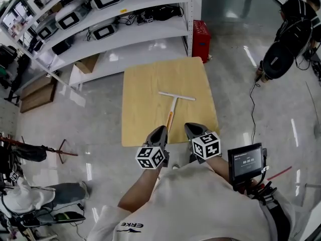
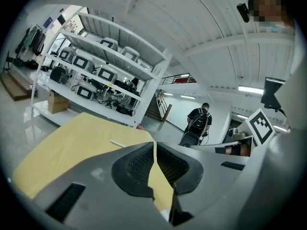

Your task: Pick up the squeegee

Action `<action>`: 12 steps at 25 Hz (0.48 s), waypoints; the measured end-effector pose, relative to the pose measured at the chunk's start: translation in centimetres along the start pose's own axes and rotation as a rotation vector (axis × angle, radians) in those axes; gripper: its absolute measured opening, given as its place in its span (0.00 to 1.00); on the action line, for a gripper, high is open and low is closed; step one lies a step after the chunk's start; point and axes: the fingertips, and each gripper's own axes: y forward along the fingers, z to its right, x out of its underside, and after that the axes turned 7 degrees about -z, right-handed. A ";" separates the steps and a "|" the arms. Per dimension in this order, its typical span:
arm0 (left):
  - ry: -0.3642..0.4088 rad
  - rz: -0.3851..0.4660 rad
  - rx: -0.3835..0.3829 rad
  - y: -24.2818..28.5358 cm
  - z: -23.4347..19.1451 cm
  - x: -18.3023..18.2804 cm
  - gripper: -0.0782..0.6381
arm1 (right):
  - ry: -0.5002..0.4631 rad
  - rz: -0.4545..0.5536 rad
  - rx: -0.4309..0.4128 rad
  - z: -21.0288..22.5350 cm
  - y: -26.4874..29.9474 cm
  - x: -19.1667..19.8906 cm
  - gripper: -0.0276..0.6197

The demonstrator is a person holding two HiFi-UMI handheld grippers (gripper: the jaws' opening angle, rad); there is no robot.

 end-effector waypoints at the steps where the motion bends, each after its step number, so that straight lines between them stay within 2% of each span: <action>1: 0.002 -0.002 -0.009 0.0 0.0 -0.1 0.12 | -0.004 -0.004 -0.005 0.0 0.0 0.0 0.05; 6: 0.007 -0.026 -0.052 2.1 -1.1 -0.7 0.12 | -0.006 -0.018 -0.035 1.5 1.5 -1.3 0.05; 12: 0.013 -0.085 -0.082 8.0 -3.8 0.3 0.12 | 0.000 -0.033 -0.064 6.1 5.7 -2.3 0.05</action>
